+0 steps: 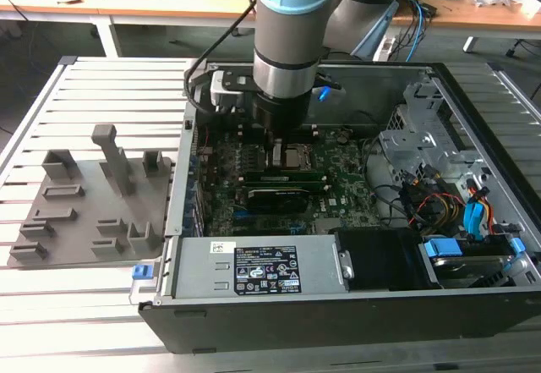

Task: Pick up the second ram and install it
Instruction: 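Press down the second ram until it locks into place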

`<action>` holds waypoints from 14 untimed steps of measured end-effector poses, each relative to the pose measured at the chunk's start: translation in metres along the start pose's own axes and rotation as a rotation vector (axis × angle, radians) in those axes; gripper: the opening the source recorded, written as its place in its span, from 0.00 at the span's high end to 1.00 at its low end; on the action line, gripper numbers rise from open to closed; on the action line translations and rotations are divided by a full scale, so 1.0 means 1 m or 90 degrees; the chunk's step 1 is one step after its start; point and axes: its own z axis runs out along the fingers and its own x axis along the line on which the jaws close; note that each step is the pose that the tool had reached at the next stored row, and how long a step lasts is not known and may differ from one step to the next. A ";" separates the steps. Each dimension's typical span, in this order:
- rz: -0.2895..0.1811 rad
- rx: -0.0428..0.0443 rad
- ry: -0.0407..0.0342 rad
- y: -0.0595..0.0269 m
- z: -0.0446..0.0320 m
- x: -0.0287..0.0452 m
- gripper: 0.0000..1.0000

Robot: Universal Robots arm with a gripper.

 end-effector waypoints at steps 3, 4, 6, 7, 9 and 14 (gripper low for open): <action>0.000 0.0003 0.0008 0.0093 0.0061 0.0011 0.89; 0.000 0.0003 0.0014 0.0096 0.0088 0.0013 0.89; 0.000 0.0002 0.0017 0.0097 0.0110 0.0016 0.89; 0.000 0.0003 0.0011 0.0090 0.0105 0.0013 0.89; 0.000 -0.0006 0.0010 -0.0011 0.0072 0.0004 0.89; 0.000 -0.0018 0.0010 -0.0120 -0.0218 -0.0029 0.89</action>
